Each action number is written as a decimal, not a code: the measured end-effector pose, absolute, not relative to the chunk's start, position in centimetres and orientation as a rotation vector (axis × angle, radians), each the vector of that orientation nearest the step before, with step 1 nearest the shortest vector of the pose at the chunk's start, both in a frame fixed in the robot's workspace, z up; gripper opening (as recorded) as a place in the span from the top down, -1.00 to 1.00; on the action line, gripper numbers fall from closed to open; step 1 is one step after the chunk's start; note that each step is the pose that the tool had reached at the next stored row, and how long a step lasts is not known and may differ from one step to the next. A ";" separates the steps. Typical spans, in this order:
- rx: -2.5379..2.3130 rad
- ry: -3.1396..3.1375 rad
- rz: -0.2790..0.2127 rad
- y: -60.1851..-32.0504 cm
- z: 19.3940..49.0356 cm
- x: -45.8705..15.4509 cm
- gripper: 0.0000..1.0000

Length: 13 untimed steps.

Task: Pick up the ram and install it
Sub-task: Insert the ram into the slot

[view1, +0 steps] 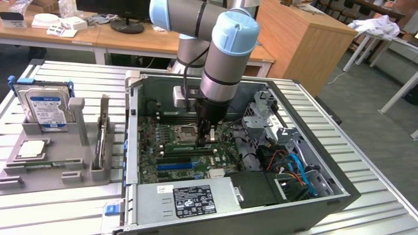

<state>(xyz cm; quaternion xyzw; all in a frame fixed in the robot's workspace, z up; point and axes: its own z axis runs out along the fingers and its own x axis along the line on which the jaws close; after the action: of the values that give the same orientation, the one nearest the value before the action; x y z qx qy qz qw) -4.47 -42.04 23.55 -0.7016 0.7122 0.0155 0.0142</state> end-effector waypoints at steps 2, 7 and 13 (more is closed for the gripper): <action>-2.185 2.218 0.048 -42.0 23.6 -4.5 0.77; -2.185 2.218 0.048 -42.0 23.5 -4.5 0.77; -2.185 2.218 0.048 -42.0 23.4 -4.5 0.77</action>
<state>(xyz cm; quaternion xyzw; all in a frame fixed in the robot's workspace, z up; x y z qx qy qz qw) -4.47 -42.03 23.42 -0.7016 0.7122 0.0155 0.0141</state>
